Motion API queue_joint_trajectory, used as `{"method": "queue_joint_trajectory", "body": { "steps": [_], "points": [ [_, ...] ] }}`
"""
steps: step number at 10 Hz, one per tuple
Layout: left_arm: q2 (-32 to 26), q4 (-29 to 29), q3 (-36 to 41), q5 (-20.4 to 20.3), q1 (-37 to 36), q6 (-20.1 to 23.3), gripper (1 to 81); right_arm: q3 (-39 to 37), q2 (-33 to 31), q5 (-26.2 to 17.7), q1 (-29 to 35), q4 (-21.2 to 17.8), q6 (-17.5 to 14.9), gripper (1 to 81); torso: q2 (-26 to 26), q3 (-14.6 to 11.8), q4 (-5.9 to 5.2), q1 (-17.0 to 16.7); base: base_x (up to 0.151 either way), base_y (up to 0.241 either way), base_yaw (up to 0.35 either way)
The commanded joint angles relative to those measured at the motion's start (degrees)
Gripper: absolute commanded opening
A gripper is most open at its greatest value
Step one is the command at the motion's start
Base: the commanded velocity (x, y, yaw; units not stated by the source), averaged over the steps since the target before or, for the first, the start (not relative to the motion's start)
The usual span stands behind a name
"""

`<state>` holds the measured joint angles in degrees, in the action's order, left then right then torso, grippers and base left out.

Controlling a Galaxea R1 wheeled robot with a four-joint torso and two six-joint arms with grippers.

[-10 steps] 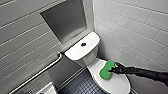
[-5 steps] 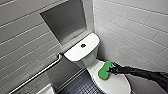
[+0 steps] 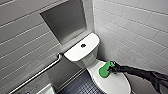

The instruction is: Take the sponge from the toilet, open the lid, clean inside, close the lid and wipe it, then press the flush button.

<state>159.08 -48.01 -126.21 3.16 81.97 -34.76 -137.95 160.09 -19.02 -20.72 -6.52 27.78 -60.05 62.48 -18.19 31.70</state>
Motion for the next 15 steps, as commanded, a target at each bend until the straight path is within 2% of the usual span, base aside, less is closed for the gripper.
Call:
{"method": "queue_joint_trajectory", "body": {
  "steps": [1,2,4,6,7,9,13,15],
  "points": [
    [-1.3,0.0,0.1,3.7,1.8,0.0,81.1,-4.0,2.2,-1.3,6.3,-0.6,4.5,1.0,0.0,0.0,0.0,0.0,0.0,0.0,0.0],
    [-1.2,0.0,0.1,3.7,1.8,0.0,81.1,-4.4,1.8,-0.8,4.9,-0.6,4.6,1.0,0.0,0.0,0.0,0.0,0.0,0.0,0.0],
    [-1.3,-0.1,0.1,3.7,2.0,0.0,81.1,-3.9,-0.6,3.2,2.8,-1.5,5.2,1.0,0.0,0.0,0.0,0.0,0.0,0.0,0.0],
    [-1.4,-0.1,0.1,3.7,2.2,0.0,81.1,2.3,-5.1,5.5,0.4,-1.7,5.8,1.0,0.0,0.0,0.0,0.0,0.0,0.0,0.0],
    [-1.2,-0.1,0.1,3.7,2.1,0.0,81.1,7.2,-8.8,10.3,-1.9,-1.7,7.7,1.0,0.0,0.0,0.0,0.0,0.0,0.0,0.0],
    [-1.2,-0.2,0.1,3.7,2.2,0.0,81.1,13.8,-14.9,15.3,-5.7,-1.7,9.6,1.0,0.0,0.0,0.0,0.0,0.0,0.0,0.0],
    [-1.3,-0.2,0.1,3.7,2.3,0.0,81.1,17.5,-20.9,24.1,-14.5,-1.7,12.5,1.0,0.0,0.0,0.0,0.0,0.0,0.0,0.0],
    [-1.1,-0.2,0.1,3.7,2.3,0.0,81.1,21.3,-23.9,27.8,-18.6,-1.7,12.4,1.0,0.0,0.0,0.0,0.0,0.0,0.0,0.0]
  ]
}}
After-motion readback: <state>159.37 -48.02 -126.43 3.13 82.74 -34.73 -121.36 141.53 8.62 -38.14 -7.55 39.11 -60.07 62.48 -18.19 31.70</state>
